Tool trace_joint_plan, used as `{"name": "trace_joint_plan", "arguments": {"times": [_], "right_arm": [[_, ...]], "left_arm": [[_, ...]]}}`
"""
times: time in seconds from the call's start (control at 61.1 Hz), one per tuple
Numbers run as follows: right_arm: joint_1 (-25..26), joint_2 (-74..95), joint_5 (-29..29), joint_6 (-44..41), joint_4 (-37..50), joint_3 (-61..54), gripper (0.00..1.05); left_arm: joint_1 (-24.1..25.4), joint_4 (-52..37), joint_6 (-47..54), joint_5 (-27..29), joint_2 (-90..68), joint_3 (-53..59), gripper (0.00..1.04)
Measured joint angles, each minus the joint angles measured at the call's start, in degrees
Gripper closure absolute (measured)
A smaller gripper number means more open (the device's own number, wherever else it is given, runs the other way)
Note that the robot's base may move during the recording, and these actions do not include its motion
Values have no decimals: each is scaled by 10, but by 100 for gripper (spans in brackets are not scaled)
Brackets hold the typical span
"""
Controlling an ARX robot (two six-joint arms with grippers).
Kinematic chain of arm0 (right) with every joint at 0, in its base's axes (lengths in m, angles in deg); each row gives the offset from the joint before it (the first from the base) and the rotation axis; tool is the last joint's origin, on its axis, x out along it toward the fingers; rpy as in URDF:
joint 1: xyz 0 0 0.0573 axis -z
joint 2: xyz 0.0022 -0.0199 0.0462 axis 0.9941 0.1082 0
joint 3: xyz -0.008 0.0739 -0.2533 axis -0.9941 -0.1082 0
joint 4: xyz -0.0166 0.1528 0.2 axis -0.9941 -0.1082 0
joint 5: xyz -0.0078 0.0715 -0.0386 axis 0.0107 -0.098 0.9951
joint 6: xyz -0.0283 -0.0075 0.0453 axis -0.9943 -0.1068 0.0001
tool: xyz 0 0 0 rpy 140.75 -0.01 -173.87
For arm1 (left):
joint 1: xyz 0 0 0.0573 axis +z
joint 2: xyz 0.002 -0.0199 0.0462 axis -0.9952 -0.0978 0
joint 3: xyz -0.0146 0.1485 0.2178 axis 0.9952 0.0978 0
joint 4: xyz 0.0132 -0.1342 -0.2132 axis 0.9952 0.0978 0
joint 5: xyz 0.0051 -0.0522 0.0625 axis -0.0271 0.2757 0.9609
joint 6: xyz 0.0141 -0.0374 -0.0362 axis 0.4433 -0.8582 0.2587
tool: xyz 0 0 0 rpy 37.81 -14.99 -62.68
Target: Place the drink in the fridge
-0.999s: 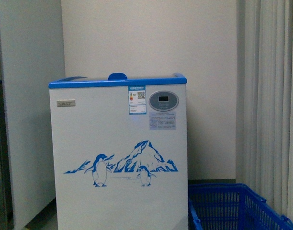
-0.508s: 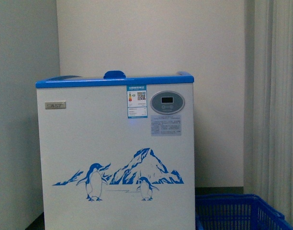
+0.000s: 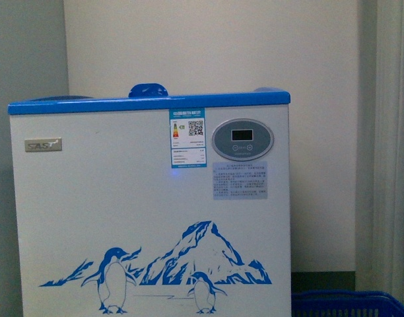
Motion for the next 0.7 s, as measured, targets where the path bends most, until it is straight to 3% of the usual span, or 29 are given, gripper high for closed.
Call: {"name": "trace_joint_plan", "arguments": {"times": [0.704], "right_arm": [[0, 0, 0, 0, 0, 0, 7]], "left_arm": [[0, 0, 0, 0, 0, 0, 8]]}}
